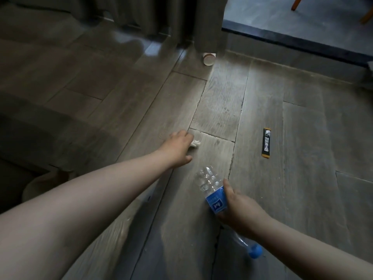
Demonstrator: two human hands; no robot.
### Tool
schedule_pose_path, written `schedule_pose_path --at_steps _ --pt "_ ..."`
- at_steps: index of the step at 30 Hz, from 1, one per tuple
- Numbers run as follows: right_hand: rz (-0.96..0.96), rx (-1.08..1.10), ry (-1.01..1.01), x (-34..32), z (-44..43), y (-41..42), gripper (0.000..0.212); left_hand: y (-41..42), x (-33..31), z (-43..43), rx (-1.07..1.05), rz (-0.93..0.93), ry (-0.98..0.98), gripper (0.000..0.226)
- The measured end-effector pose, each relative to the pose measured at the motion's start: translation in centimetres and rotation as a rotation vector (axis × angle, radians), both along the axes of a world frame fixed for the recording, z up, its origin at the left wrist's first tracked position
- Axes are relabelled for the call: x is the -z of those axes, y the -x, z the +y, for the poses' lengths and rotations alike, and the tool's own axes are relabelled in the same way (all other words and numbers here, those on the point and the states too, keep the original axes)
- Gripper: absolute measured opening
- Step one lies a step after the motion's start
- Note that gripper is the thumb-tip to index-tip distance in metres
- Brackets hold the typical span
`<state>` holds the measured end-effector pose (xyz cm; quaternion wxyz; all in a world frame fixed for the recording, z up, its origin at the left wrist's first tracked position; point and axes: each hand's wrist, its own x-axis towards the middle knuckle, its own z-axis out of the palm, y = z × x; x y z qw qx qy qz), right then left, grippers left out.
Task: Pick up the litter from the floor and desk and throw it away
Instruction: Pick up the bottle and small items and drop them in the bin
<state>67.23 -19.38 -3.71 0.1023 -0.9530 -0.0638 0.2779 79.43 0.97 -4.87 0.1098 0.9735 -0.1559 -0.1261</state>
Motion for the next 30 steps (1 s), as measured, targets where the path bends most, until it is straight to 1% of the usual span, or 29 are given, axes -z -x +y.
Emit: schedule_pose_path --at_steps 2,6,8,12,14,16,18,22,24,27,30 --pt "-0.02 -0.014 -0.008 0.2 -0.1 0.2 0.094 -0.4 0.9 -0.1 0.017 0.032 -0.07 0.055" --pt "-0.035 -0.027 0.001 0.6 -0.3 0.3 0.093 0.1 2.3 0.5 -0.051 0.031 -0.141 0.037" --pt "-0.031 -0.027 0.004 0.7 -0.3 0.3 0.094 0.7 2.6 1.1 -0.089 0.022 -0.107 0.036" --pt "-0.029 -0.023 0.007 0.8 -0.1 0.4 0.097 1.8 0.9 3.5 -0.193 0.003 0.035 0.031" --pt "-0.024 -0.025 0.018 0.7 -0.1 0.4 0.096 3.1 0.1 5.4 -0.202 0.011 0.016 0.029" --pt "-0.018 -0.027 0.029 0.6 0.0 0.4 0.094 5.0 0.1 7.3 -0.21 0.082 -0.083 0.032" --pt "-0.009 -0.027 0.029 0.3 0.0 0.4 0.094 6.8 0.6 8.5 -0.248 0.161 -0.141 0.042" --pt "0.017 -0.033 0.035 -0.1 0.3 0.4 0.097 8.5 1.2 8.5 -0.354 0.205 -0.118 0.072" --pt "0.025 -0.027 0.036 -0.3 0.4 0.4 0.098 8.7 1.2 8.0 -0.386 0.223 -0.139 0.08" --pt "0.03 -0.024 0.035 -0.4 0.5 0.5 0.098 9.1 1.5 7.3 -0.415 0.231 -0.164 0.077" --pt "0.02 -0.026 0.044 -0.4 0.4 0.8 0.098 9.5 2.1 6.7 -0.466 0.231 -0.078 0.066"
